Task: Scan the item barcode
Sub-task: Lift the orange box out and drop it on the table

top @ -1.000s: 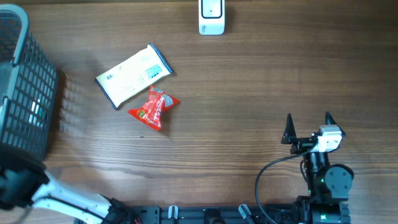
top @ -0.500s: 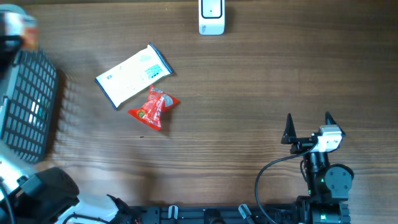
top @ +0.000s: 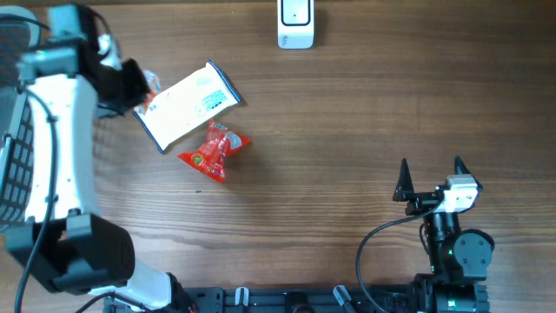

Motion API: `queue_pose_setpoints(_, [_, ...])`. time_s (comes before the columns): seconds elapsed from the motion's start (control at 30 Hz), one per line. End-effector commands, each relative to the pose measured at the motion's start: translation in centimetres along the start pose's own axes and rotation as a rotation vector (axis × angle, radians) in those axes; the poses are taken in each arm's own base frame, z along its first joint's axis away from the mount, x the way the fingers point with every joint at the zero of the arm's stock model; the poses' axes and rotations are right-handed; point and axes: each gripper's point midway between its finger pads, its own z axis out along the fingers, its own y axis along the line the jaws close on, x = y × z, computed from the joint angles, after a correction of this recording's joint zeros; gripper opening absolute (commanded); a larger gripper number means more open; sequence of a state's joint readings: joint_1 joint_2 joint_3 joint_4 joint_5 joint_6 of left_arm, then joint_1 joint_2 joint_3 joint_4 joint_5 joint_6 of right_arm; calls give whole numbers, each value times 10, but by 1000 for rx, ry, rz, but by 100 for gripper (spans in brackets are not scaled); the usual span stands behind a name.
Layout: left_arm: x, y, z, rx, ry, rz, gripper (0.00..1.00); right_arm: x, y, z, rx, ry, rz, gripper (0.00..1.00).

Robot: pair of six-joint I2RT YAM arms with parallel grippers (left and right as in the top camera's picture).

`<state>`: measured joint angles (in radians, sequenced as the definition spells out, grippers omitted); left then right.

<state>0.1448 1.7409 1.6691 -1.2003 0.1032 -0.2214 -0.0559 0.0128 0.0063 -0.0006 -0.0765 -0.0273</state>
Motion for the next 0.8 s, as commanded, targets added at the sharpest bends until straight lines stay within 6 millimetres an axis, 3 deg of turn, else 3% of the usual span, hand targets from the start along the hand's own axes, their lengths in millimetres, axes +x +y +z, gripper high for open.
queue_pose_setpoints(0.0, [11,11,29,-82,28,-8,100,-2,-3,0,17,-8,7,100])
queue_pose_setpoints(0.2, [-10,9,13,-61,-49,-17,100,-2,-3,0,17,-8,7,100])
queue_pose_setpoints(0.37, [-55,1,-64,-17,-229,-34,100,-2,-3,0,17,-8,7,100])
queue_pose_setpoints(0.5, [-89,14,-133,7,-427,-84,100,-2,-3,0,17,-8,7,100])
queue_pose_setpoints(0.57, [-100,38,-159,-27,-511,-176,100,-2,-3,0,17,-8,7,100])
queue_pose_setpoints(0.67, [-110,115,-192,-189,-636,-391,100,-2,-3,0,17,-8,7,100])
queue_pose_setpoints(0.77, [-105,180,-199,-292,-650,-532,98,-2,-3,0,17,-8,7,100])
